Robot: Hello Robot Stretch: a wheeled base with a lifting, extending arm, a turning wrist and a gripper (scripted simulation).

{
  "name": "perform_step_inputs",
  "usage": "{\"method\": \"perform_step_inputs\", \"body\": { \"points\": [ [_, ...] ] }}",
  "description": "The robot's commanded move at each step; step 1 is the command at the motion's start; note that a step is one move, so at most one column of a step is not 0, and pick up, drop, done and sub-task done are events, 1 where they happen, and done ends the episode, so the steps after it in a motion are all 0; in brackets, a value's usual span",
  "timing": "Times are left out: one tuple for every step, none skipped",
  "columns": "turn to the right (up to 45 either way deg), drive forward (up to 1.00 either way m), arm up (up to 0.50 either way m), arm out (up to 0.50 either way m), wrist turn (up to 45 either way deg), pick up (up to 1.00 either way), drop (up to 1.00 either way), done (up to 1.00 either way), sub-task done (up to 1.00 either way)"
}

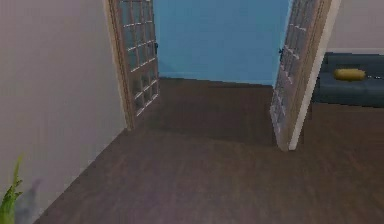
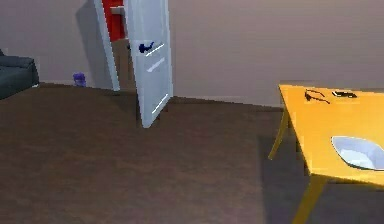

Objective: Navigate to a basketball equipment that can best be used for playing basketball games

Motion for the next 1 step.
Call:
{"method": "perform_step_inputs", "body": {
  "points": [
    [0.0, 1.0, 0.0, 0.0, 0.0, 0.0, 0.0, 0.0, 0.0]
  ]
}}
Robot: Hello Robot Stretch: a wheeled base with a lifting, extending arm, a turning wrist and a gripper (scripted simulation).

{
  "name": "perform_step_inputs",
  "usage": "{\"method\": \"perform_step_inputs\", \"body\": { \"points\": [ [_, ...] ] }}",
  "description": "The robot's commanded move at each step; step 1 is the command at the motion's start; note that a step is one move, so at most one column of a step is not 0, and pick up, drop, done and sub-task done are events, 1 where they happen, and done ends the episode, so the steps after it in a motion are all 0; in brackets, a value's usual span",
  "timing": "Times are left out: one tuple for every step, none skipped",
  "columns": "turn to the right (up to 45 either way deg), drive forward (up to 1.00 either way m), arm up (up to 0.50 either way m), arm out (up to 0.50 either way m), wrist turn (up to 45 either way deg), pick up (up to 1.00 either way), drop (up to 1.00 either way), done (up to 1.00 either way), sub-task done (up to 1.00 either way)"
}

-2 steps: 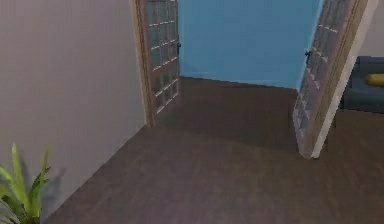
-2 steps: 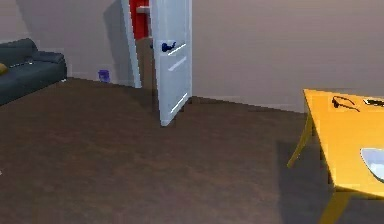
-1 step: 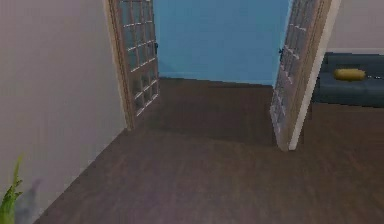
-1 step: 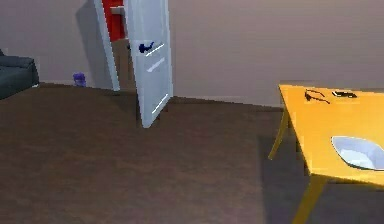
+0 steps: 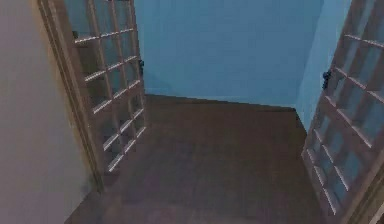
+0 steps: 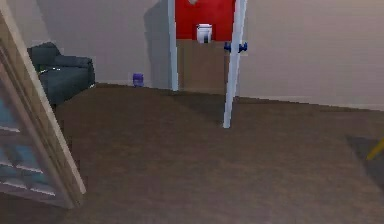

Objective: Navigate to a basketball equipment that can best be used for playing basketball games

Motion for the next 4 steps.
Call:
{"method": "perform_step_inputs", "body": {
  "points": [
    [0.0, 1.0, 0.0, 0.0, 0.0, 0.0, 0.0, 0.0, 0.0],
    [0.0, 1.0, 0.0, 0.0, 0.0, 0.0, 0.0, 0.0, 0.0],
    [0.0, 0.2, 0.0, 0.0, 0.0, 0.0, 0.0, 0.0, 0.0],
    [-45.0, 0.0, 0.0, 0.0, 0.0, 0.0, 0.0, 0.0, 0.0]
  ]
}}
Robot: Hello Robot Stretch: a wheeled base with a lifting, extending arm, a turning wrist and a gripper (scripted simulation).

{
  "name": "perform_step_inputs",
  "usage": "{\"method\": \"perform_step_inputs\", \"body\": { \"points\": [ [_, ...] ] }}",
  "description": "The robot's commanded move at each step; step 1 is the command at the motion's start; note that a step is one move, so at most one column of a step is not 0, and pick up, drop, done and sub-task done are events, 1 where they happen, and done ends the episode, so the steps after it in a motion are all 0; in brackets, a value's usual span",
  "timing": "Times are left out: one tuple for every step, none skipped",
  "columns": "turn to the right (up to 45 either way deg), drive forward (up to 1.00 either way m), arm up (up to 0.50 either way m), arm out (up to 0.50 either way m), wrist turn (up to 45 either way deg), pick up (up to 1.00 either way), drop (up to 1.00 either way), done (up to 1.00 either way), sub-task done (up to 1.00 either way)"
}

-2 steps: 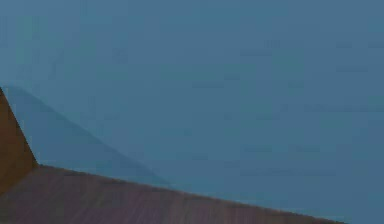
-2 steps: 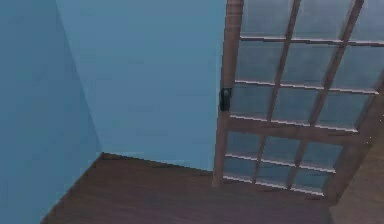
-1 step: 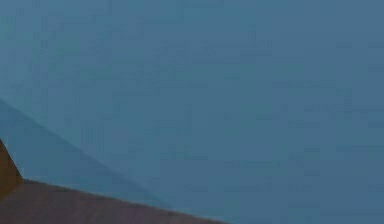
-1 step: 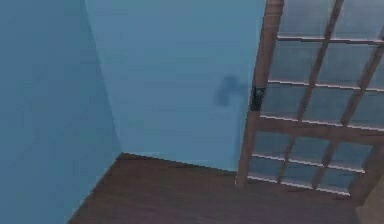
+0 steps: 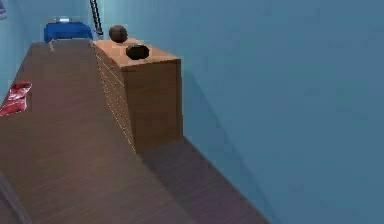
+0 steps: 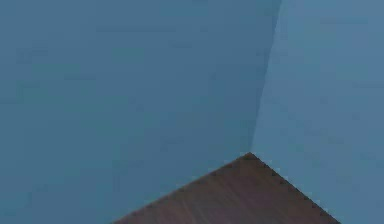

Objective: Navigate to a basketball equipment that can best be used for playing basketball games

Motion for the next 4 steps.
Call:
{"method": "perform_step_inputs", "body": {
  "points": [
    [-12.0, 0.0, 0.0, 0.0, 0.0, 0.0, 0.0, 0.0, 0.0],
    [0.0, 0.8, 0.0, 0.0, 0.0, 0.0, 0.0, 0.0, 0.0],
    [-27.0, 0.0, 0.0, 0.0, 0.0, 0.0, 0.0, 0.0, 0.0],
    [0.0, 0.05, 0.0, 0.0, 0.0, 0.0, 0.0, 0.0, 0.0]
  ]
}}
